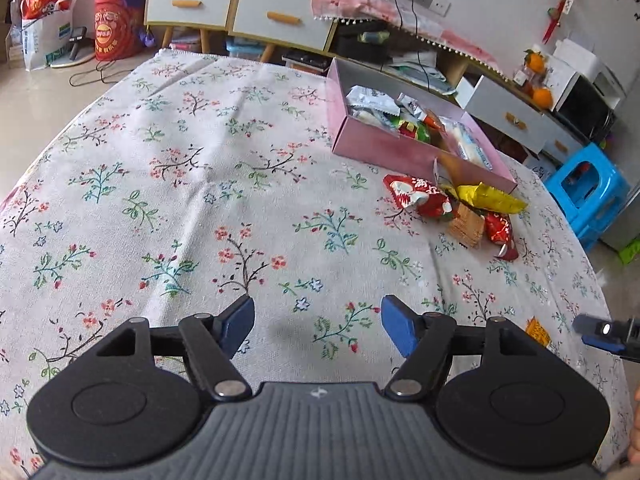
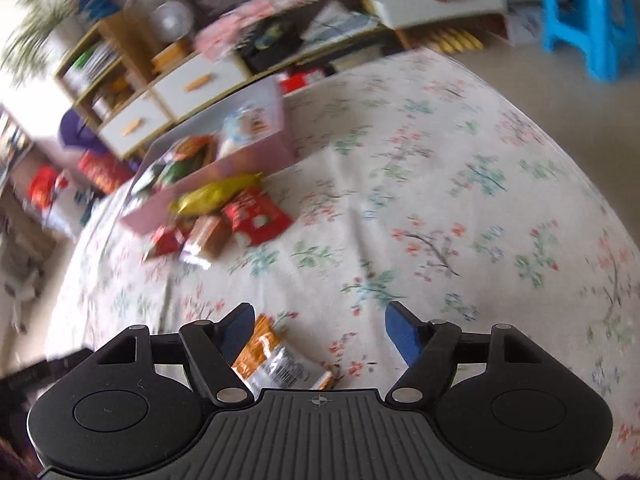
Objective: Organize snacks
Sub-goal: 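Move both grippers back toward the snacks beside the box, then grasp the orange-white packet with the right gripper while the left grasps the red candy packet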
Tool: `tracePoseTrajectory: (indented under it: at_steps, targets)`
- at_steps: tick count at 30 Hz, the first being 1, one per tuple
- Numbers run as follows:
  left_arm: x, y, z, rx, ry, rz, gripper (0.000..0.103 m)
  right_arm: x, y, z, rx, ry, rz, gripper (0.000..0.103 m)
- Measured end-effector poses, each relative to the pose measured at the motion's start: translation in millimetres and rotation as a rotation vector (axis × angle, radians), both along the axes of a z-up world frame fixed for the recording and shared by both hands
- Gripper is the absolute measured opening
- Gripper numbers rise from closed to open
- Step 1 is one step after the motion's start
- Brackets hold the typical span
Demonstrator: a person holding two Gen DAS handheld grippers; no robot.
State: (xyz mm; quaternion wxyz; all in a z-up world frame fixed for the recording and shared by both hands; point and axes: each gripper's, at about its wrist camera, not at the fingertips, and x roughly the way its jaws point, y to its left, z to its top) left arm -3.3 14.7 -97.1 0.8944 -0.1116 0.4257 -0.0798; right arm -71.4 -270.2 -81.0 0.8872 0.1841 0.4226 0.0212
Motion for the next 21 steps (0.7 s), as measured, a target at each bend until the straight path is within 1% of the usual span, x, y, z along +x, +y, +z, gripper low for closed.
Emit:
tracePoseTrajectory:
  at_steps: [3,5,7,8,12,15,16,17,18,19,21]
  targets:
    - [-3,-3,1,-0.020,-0.001,0.000,0.067,-5,16,0,-0.072,-0.025,0.098,0.073]
    - [-6,-4,-2,-0.032,0.010,-0.006,0.067,-9,25,-1,-0.139,-0.040,0.141,0.073]
    - [-9,-3,-4,-0.033,0.012,-0.008,0.067,-12,31,-3,-0.181,-0.048,0.178,0.073]
    - [-10,-2,-5,-0.033,0.015,-0.005,0.067,-13,32,-5,-0.185,-0.052,0.197,0.073]
    - [-15,-3,-8,-0.033,0.021,-0.007,0.067,-13,34,-16,-0.152,-0.042,0.255,0.073]
    - [-15,-4,-10,-0.033,0.028,-0.008,0.067,-12,36,-23,-0.164,-0.026,0.277,0.073]
    - [-14,-4,-11,-0.035,0.031,-0.007,0.067,-13,38,-23,-0.172,-0.036,0.281,0.073]
    - [-13,-5,-12,-0.036,0.033,-0.009,0.067,-12,40,-23,-0.178,-0.038,0.285,0.071]
    - [-11,-6,-12,-0.036,0.034,-0.013,0.067,-11,42,-23,-0.188,-0.043,0.286,0.061]
    - [-10,-7,-11,-0.034,0.033,-0.017,0.067,-11,43,-22,-0.197,-0.048,0.283,0.048]
    - [-9,-11,-10,-0.029,0.027,-0.028,0.067,-7,41,-21,-0.181,-0.048,0.266,0.043]
